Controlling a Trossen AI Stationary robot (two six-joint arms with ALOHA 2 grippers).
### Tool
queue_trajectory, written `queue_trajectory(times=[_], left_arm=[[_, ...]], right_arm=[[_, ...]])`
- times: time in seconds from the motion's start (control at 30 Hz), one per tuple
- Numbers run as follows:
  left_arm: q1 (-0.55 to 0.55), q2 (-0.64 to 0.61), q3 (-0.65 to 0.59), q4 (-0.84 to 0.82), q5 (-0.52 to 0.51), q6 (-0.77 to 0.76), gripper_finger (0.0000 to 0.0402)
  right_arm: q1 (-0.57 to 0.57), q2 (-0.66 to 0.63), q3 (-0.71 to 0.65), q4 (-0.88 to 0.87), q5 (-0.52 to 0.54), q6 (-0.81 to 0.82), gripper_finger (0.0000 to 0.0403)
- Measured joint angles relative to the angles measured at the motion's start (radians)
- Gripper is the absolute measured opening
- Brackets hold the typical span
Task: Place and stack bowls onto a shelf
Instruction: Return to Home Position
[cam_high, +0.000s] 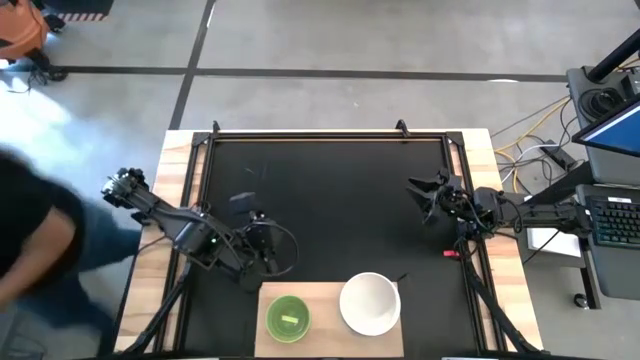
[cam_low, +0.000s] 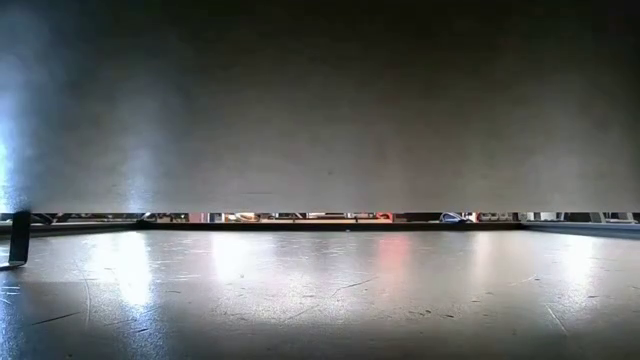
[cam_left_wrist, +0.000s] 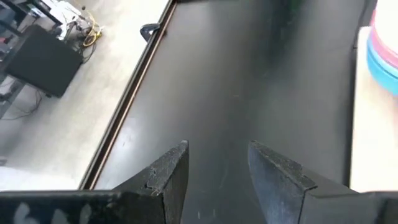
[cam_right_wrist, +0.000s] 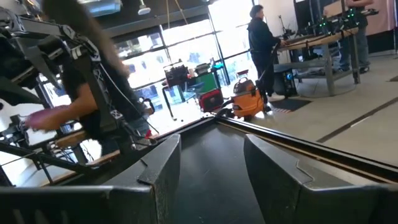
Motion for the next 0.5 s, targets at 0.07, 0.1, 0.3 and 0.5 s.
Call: queue_trajectory(times=[0.07, 0.1, 0.3, 0.5], left_arm=[[0.023, 0.0, -0.006, 0.013, 0.0, 0.025, 0.0149], [0.034, 0.0, -0.013, 0.015, 0.0, 0.034, 0.0149], [0.065, -0.06, -0.179, 0.11, -0.03, 0.081, 0.0149], [0.127, -0.303, -0.552, 0.58, 0.039, 0.261, 0.0149]], right_arm=[[0.0, 0.0, 0.0, 0.0, 0.0, 0.0, 0.0166], [0.0, 0.0, 0.0, 0.0, 0.0, 0.0, 0.0166], [0.0, 0.0, 0.0, 0.0, 0.0, 0.0, 0.0166], [0.0, 0.0, 0.0, 0.0, 0.0, 0.0, 0.0166]])
